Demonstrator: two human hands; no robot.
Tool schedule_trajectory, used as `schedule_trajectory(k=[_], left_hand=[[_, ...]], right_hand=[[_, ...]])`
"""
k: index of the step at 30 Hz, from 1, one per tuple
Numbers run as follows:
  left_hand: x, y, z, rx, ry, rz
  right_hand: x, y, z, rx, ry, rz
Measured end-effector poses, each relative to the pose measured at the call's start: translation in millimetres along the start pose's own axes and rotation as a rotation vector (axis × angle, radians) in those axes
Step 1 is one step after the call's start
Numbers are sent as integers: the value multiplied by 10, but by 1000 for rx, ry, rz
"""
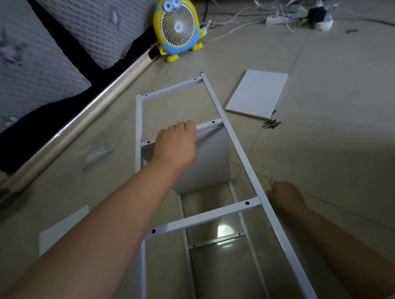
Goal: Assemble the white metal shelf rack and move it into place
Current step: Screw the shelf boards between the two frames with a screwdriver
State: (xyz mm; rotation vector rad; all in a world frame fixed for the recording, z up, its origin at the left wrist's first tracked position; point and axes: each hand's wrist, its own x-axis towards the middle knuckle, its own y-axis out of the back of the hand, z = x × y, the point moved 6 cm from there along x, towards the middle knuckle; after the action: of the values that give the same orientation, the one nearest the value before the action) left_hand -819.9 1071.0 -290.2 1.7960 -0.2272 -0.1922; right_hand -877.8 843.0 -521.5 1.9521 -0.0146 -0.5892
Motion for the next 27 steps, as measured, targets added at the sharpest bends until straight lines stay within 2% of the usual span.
schedule_trajectory(k=[2, 3, 5, 6, 7, 8, 10, 13, 20, 27], left_hand=[[30, -5, -27, 39, -37, -18], [38, -18, -41, 48, -66, -27], [60, -33, -63, 44, -128, -40], [66, -35, -77, 39, -148, -40], [73, -28, -96, 35, -157, -37], [81, -25, -123, 32, -154, -38], [100, -29, -189, 37, -134, -56], [112, -51, -319, 33, -99, -69], [190, -122, -534, -35, -51, -9], [349, -189, -757, -1, -143, 52]], right_hand=[[-73, 313, -189, 251, 10, 38], [-141, 495, -330, 458, 5, 6], [-371, 847, -708, 982, 39, -244], [-525, 1047, -913, 1139, 113, -371], [-666, 1230, -1094, 1181, 202, -458], [-780, 1375, -1245, 1150, 280, -502], [-939, 1483, -1476, 929, 350, -473], [-1017, 1355, -1675, 708, 252, -350], [-983, 1343, -1960, 602, 157, -251], [-907, 1359, -2185, 550, 100, -133]])
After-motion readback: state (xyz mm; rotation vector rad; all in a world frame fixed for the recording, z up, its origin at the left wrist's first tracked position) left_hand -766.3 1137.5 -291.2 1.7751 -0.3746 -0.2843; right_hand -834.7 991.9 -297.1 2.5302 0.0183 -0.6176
